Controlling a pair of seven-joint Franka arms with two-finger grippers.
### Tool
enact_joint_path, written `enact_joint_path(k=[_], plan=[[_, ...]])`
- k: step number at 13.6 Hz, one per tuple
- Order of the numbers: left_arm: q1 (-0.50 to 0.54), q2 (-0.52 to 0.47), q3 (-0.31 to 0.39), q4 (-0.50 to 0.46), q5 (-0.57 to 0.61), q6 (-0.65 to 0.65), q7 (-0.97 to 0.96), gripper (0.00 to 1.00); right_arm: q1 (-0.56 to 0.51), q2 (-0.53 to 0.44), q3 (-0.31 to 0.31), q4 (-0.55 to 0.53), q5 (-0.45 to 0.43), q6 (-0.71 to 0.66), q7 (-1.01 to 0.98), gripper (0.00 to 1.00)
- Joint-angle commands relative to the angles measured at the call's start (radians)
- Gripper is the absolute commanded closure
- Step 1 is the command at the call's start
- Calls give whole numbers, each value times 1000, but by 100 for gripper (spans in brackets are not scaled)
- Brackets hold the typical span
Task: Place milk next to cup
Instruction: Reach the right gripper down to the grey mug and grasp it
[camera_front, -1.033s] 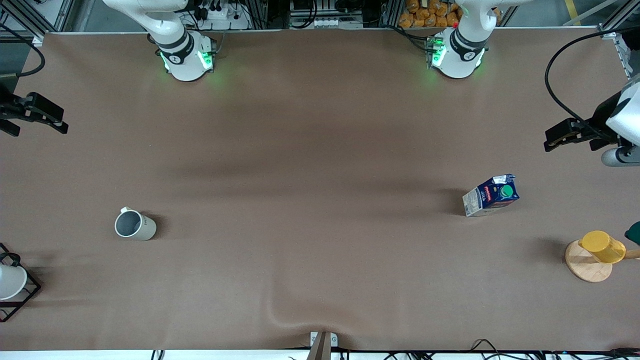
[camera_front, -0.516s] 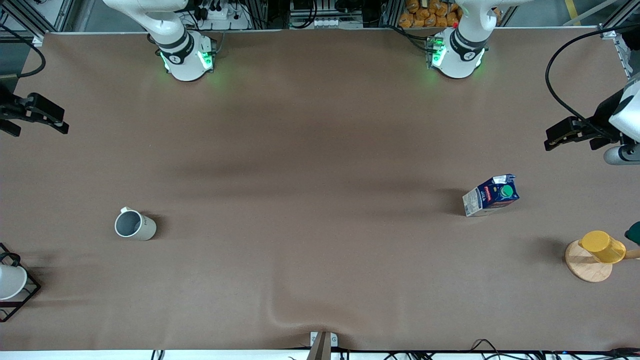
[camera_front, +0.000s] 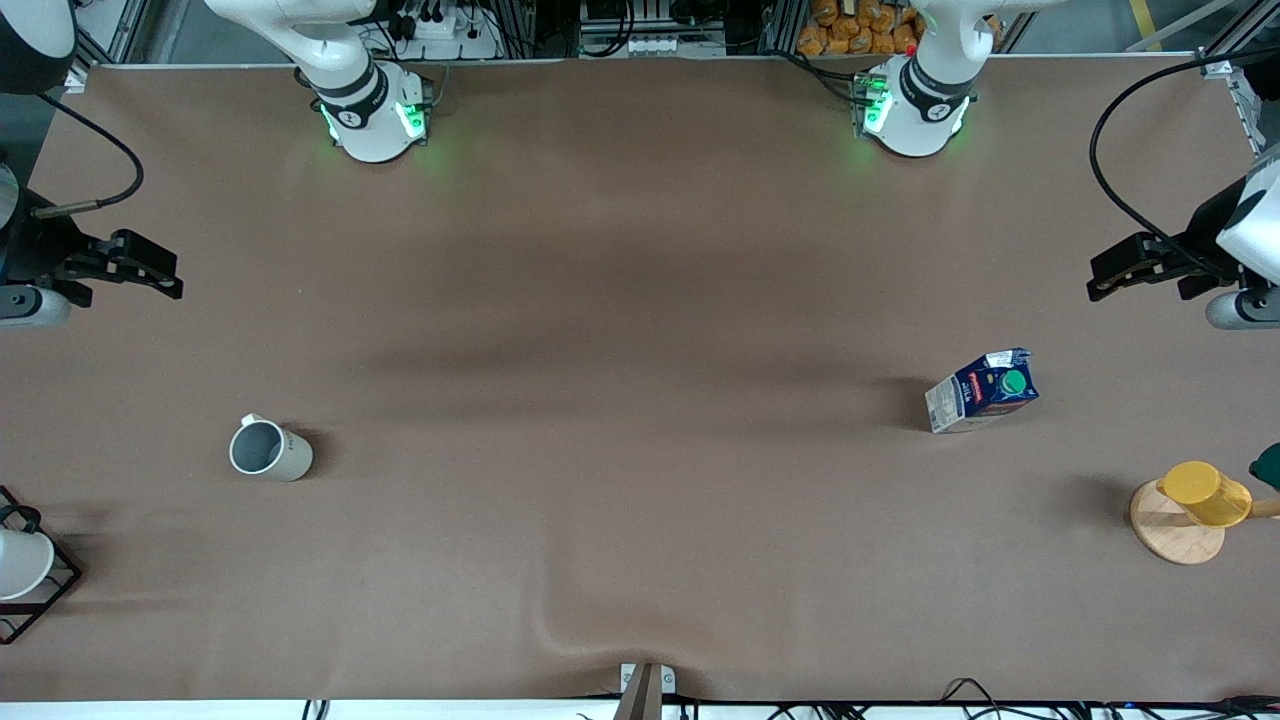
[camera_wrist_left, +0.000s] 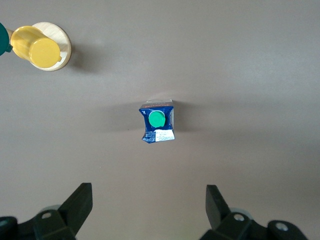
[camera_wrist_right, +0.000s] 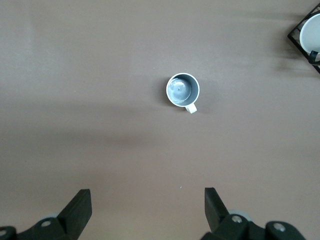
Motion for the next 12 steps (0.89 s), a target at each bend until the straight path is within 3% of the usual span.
enact_joint_path(k=[1,12], plan=[[-3,-7,-2,-4,-11,-4,2,0,9,52,-6,16,-17,-3,10,0],[6,-4,0,-3,-8,-7,8,0,115,371,-4,18,-6,209,-2,0]])
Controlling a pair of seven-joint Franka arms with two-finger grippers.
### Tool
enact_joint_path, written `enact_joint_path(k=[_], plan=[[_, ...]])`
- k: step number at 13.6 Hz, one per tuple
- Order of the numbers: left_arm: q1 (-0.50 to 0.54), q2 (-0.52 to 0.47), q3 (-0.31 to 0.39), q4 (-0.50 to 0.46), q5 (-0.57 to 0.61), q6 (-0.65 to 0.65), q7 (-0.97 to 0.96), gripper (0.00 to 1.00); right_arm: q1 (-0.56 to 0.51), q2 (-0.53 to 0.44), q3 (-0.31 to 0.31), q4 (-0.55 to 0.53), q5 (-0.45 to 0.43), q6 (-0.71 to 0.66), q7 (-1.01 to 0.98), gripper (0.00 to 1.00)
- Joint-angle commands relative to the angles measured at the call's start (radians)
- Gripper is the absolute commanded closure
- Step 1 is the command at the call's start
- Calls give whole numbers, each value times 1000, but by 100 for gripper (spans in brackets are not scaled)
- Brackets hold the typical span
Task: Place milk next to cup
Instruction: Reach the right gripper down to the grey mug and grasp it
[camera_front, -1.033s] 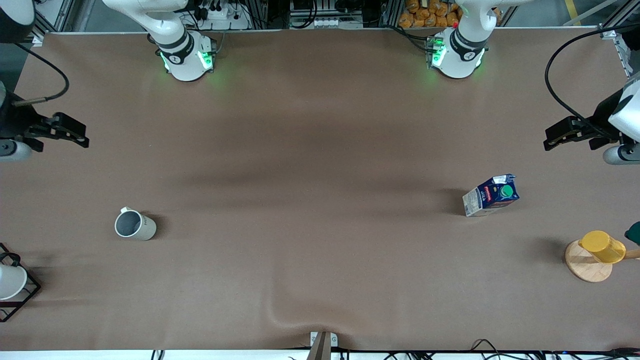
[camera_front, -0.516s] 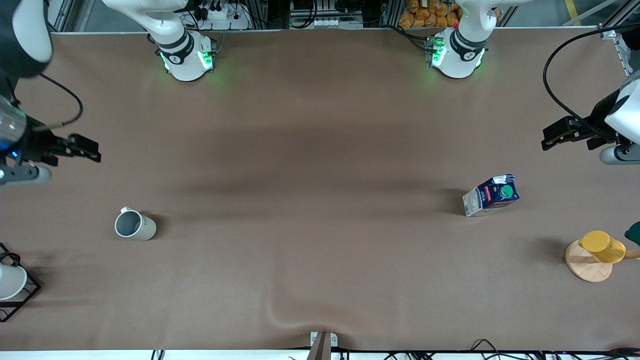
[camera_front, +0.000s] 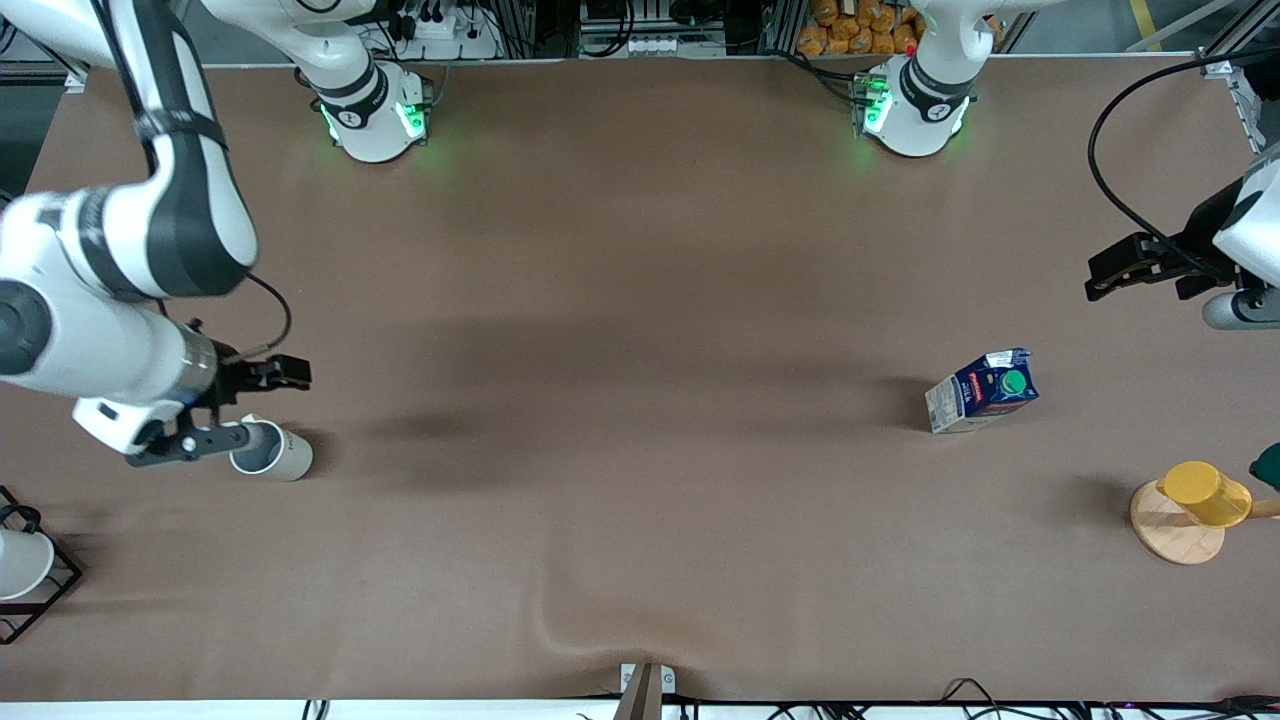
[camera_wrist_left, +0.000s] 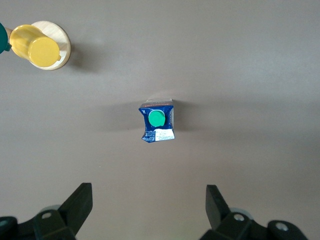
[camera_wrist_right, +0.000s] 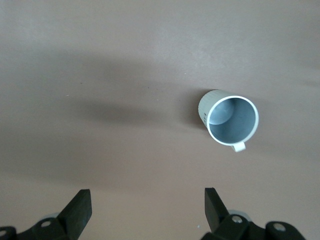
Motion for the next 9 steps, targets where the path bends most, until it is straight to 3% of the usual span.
enact_joint_path(k=[1,4,9], plan=[[0,-3,0,4,-10,-6,2,0,30,55,-7,21,-8,39,-3,0],[-5,-1,0,2,-10,-3,0,0,10,122,-8,18,1,104,-119,0],[0,0,-1,8,-11,-2,4,0,-30,155,-8,18,-9,140,-348,0]])
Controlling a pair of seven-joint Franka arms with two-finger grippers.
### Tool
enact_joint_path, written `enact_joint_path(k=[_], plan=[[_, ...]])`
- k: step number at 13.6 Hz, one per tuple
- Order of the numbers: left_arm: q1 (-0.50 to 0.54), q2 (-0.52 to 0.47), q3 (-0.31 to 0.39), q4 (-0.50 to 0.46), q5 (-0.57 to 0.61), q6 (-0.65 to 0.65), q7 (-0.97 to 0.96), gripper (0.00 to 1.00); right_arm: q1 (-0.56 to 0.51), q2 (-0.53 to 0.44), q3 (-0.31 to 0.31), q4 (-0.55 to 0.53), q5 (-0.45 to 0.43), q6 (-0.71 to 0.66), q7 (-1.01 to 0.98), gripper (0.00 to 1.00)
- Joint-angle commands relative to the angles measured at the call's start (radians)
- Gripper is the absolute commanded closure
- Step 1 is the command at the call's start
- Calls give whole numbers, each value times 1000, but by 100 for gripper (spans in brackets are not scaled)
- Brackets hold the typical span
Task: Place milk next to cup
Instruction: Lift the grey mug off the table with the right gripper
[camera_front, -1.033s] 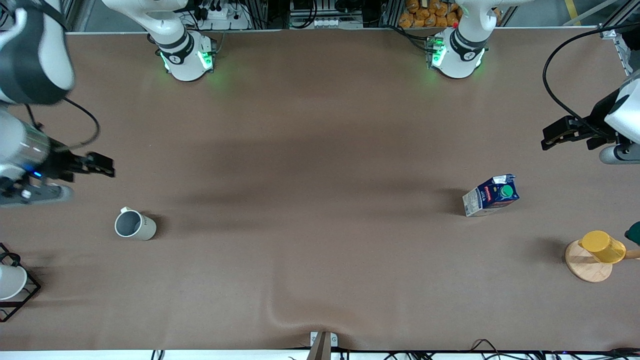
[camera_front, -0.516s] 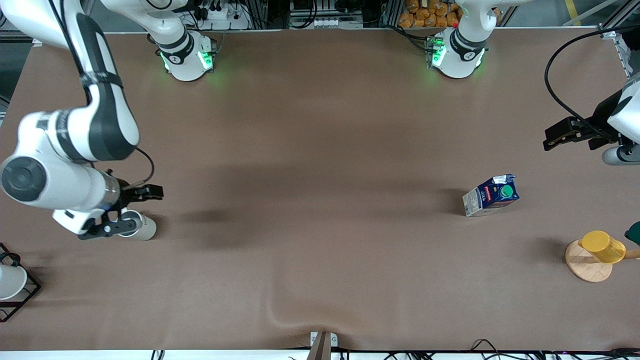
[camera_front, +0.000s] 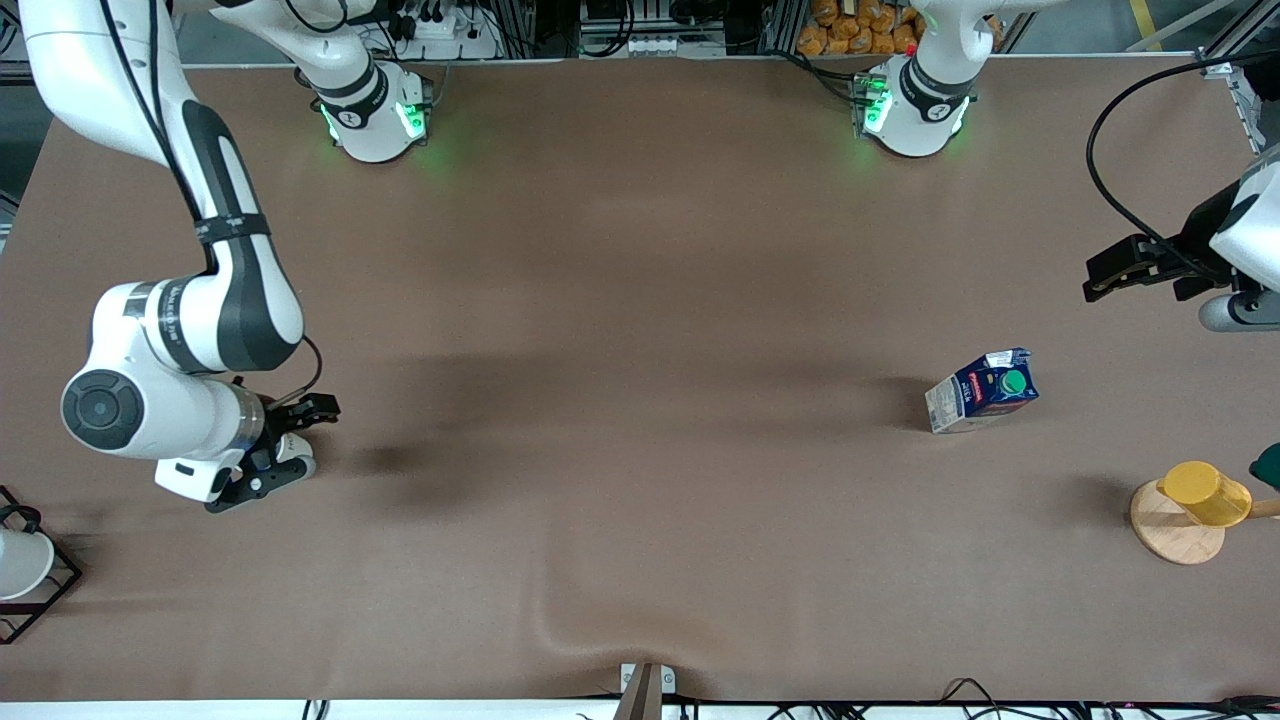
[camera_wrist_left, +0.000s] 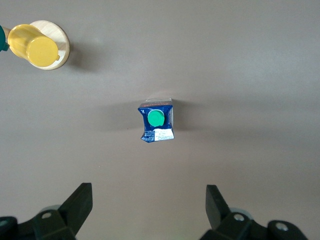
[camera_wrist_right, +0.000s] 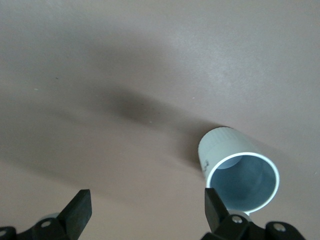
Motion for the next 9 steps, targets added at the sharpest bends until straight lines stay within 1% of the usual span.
enact_joint_path(k=[1,3,6,9], plan=[[6,-5,-1,9,-10,-2,4,0,-8,25,6,19,-18,-2,-115,0],[6,-5,1,12,-10,-3,4,0,-14,51,3,32,-19,42,-250,0],[11,-1,6,6,-13,-2,14,0,-25,59,2,31,-20,49,-260,0],[31,30,6,1,-19,7,20,0,-23,62,2,20,-42,42,-257,0]])
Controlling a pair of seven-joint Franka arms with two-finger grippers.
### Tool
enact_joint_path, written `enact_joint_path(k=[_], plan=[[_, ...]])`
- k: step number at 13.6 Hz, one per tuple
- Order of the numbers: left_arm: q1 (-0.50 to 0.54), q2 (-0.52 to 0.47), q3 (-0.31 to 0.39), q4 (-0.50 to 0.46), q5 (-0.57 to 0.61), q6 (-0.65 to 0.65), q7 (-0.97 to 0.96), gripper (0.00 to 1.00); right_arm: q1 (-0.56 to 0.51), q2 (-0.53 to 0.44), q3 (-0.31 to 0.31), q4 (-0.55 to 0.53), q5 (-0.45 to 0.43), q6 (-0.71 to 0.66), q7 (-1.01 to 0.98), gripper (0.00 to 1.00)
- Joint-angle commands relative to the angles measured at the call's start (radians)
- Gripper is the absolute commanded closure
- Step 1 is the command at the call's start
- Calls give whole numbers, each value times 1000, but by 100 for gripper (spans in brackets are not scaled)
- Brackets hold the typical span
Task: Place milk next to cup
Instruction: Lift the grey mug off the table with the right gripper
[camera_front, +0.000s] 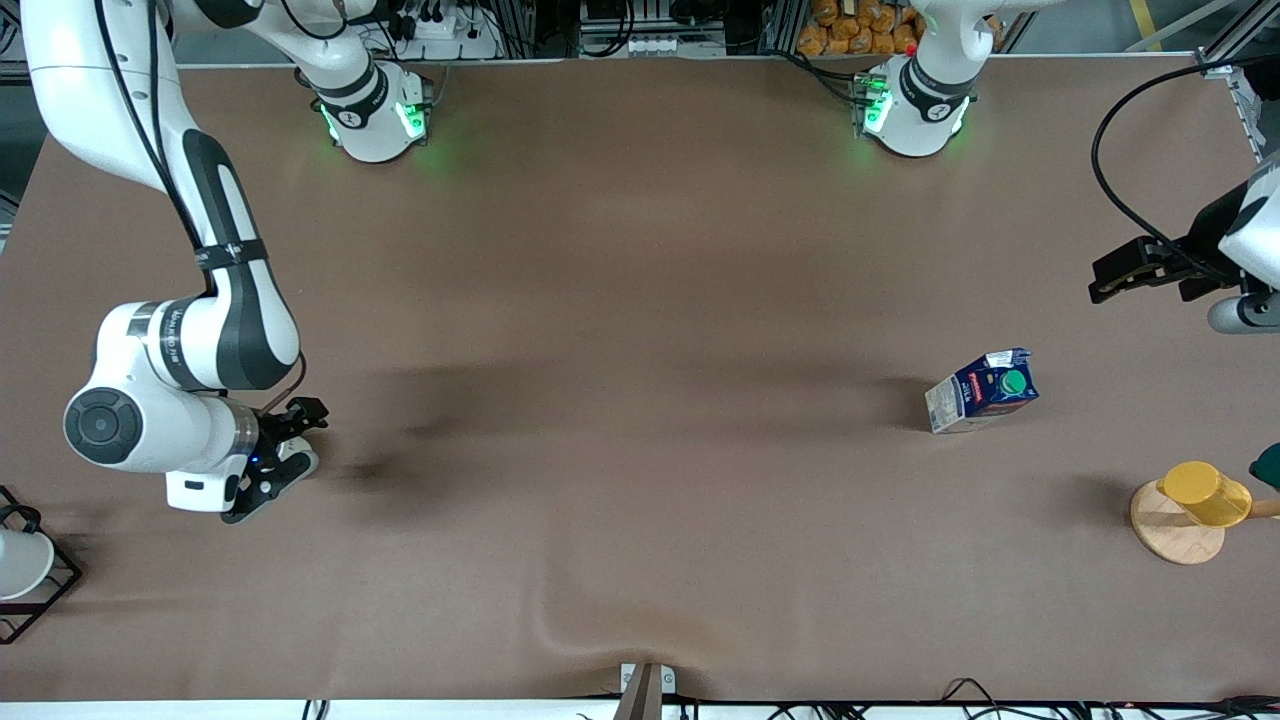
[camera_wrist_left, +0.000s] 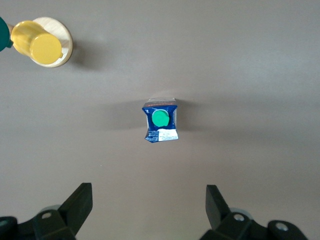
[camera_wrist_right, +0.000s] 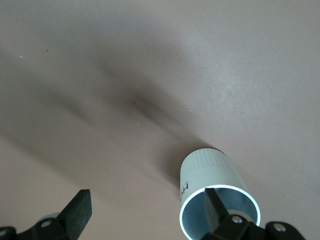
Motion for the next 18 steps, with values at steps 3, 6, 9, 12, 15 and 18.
enact_joint_path(k=[3,6,9,12,15,18], plan=[[15,42,1,10,-10,27,19,0,-18,12,9,4,-61,-16,-14,0],[7,42,-4,13,-11,47,19,0,-56,20,10,-13,-76,-21,-27,0],[15,36,-5,13,-11,47,20,0,-57,31,10,-21,-76,-21,-30,0],[10,28,-8,25,-10,47,16,0,-67,45,12,-26,-70,-21,-28,0],[10,8,-8,31,-5,28,16,0,-77,58,12,-33,-67,-14,-28,0],[15,7,-7,30,1,18,16,0,-79,63,12,-33,-63,-11,-25,38]])
